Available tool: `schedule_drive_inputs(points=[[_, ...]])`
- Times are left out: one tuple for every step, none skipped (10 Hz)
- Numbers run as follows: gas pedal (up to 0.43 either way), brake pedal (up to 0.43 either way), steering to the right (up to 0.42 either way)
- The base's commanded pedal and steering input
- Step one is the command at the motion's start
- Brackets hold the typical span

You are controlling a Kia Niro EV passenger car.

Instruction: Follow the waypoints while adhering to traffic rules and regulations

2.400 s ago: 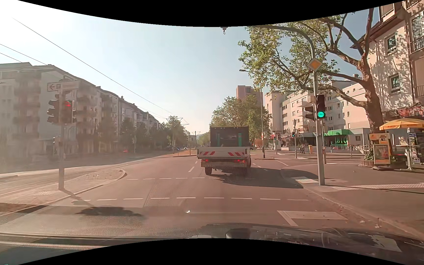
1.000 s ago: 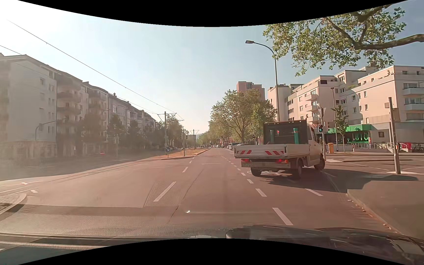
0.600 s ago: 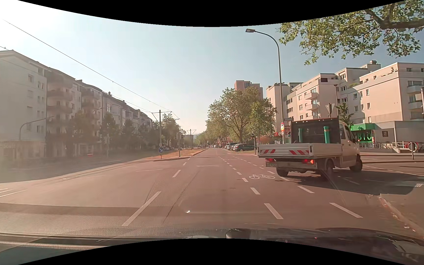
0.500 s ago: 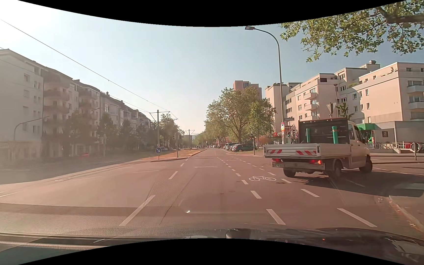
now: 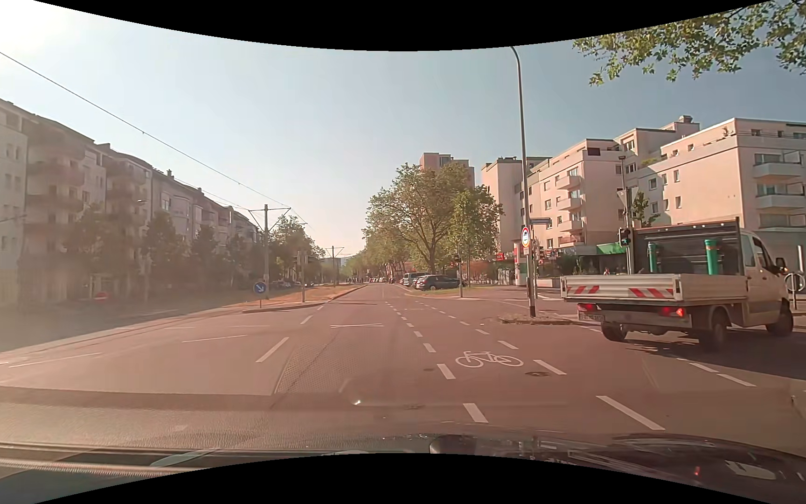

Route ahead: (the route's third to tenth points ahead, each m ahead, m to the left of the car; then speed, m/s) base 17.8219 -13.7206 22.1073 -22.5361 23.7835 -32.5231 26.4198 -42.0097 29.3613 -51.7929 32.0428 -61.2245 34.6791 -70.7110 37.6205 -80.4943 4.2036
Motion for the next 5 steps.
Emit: schedule_drive_inputs(points=[[0.039,0.0,0.234],[0.047,0.0,0.269],[0.067,0.0,0.305],[0.067,0.0,0.329],[0.067,0.0,0.346]])
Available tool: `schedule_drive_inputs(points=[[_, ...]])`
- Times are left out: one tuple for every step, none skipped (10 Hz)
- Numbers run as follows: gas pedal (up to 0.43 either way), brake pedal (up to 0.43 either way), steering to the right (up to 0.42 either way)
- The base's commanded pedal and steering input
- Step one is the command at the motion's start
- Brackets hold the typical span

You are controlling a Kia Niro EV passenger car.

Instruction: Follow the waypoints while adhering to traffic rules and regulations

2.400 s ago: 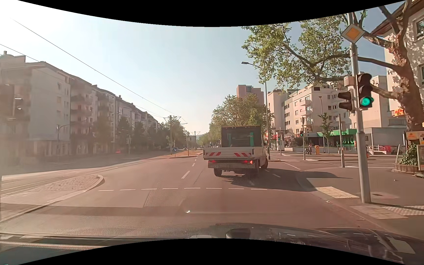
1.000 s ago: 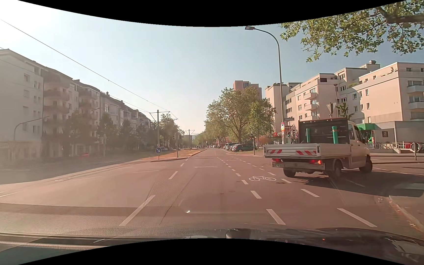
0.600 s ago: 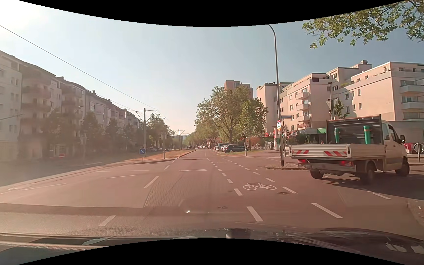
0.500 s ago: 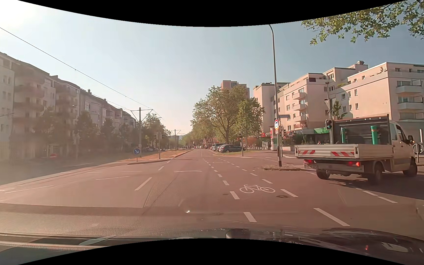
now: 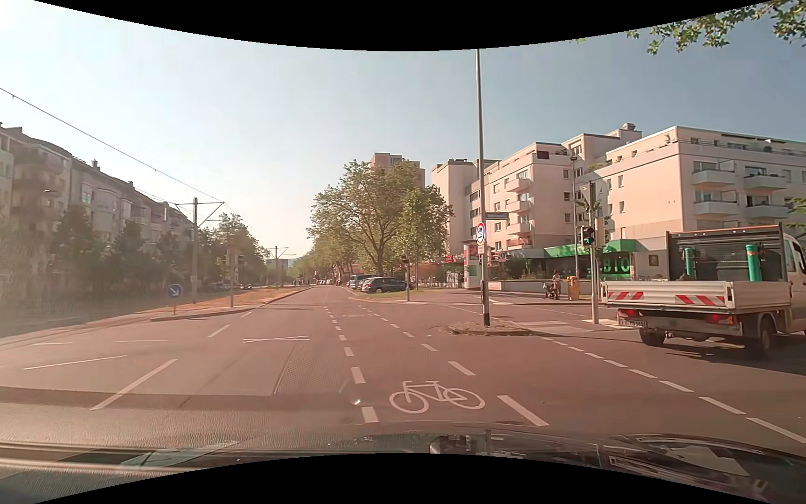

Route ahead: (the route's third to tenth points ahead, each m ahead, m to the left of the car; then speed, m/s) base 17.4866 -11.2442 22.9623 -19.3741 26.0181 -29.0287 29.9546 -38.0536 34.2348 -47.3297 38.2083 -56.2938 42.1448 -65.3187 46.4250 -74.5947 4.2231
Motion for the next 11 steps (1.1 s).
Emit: schedule_drive_inputs(points=[[0.087,0.0,0.355],[0.087,0.0,0.357],[0.087,0.0,0.357],[0.087,0.0,0.357],[0.087,0.0,0.357],[0.087,0.0,0.357],[0.087,0.0,0.357],[0.087,0.0,0.357],[0.087,0.0,0.357],[0.087,0.0,0.357],[0.087,0.0,0.357]])
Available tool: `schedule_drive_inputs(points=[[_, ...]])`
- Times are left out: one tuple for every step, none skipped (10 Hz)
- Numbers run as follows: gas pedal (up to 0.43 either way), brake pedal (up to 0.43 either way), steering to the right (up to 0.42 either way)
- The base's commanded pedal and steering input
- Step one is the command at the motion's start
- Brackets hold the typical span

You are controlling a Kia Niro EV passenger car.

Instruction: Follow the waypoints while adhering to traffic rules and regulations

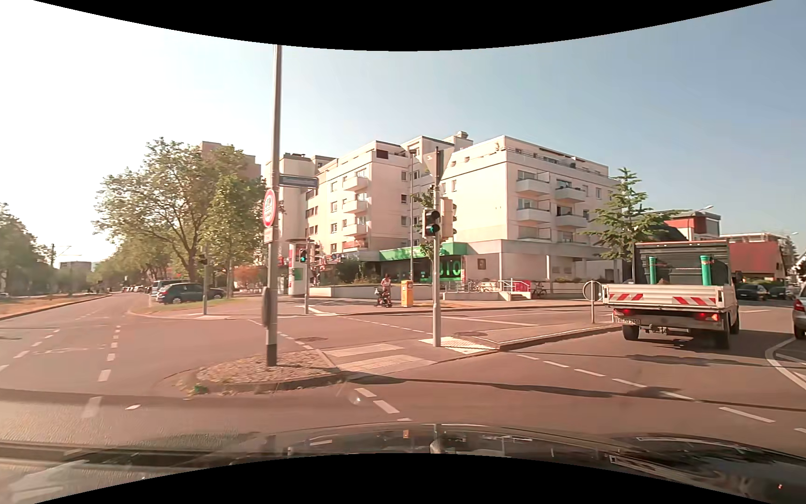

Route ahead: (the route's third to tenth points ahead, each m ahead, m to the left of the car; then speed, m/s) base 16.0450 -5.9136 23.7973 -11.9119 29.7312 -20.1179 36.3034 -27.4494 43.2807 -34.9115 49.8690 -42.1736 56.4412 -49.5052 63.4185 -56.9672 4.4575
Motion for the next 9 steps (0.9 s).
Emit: schedule_drive_inputs(points=[[0.087,0.0,0.357],[0.087,0.0,0.357],[0.087,0.0,0.357],[0.087,0.0,0.357],[0.087,0.0,0.357],[0.087,0.0,0.356],[0.087,0.0,0.352],[0.087,0.0,0.346],[0.087,0.0,0.336]])
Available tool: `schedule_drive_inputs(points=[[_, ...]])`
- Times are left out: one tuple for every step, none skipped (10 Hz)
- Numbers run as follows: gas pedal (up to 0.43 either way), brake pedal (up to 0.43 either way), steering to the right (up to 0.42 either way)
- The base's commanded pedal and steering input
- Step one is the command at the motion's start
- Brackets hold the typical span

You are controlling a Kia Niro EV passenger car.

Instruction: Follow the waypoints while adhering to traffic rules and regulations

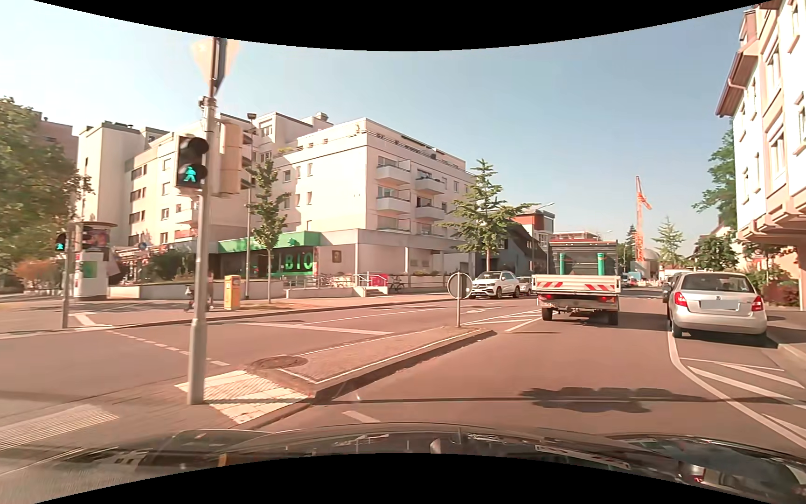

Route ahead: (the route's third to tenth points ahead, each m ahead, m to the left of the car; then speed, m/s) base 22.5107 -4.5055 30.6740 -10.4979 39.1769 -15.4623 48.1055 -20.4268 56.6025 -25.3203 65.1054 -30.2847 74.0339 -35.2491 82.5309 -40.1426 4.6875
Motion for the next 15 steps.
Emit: schedule_drive_inputs(points=[[0.087,0.0,0.321],[0.087,0.0,0.306],[0.098,0.0,0.29],[0.098,0.0,0.272],[0.098,0.0,0.257],[0.11,0.0,0.243],[0.118,0.0,0.228],[0.118,0.0,0.217],[0.13,0.0,0.208],[0.13,0.0,0.198],[0.13,0.0,0.187],[0.13,0.0,0.176],[0.138,0.0,0.165],[0.138,0.0,0.153],[0.138,0.0,0.141]])
